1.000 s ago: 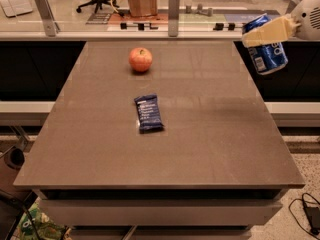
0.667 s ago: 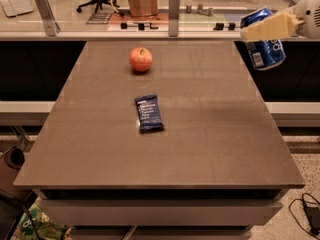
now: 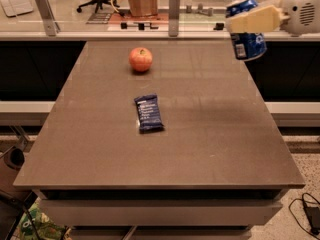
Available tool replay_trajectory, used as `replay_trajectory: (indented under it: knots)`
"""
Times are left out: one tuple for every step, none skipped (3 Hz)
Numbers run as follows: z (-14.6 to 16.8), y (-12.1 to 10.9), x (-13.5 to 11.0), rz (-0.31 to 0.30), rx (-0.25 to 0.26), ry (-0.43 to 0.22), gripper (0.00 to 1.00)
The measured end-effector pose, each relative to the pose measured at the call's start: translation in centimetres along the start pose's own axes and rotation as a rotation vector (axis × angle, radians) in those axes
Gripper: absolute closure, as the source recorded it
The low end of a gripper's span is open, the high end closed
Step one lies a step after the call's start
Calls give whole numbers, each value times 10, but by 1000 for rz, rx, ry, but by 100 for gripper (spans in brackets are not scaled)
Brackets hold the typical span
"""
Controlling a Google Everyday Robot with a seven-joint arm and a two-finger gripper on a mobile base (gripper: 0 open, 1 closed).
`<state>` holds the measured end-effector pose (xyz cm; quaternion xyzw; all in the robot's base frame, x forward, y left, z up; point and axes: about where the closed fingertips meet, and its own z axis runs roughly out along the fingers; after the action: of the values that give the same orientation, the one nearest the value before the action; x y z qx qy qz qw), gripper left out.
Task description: Place pepsi can upright
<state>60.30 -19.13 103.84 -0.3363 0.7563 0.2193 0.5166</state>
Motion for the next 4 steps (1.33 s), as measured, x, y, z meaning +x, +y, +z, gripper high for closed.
replay_trajectory:
  knots:
    - [26, 0, -12, -6, -49, -58, 100]
    - [45, 1, -15, 11, -58, -99, 100]
    - [67, 5, -8, 62, -48, -143, 100]
    - [92, 7, 5, 128, -23, -183, 100]
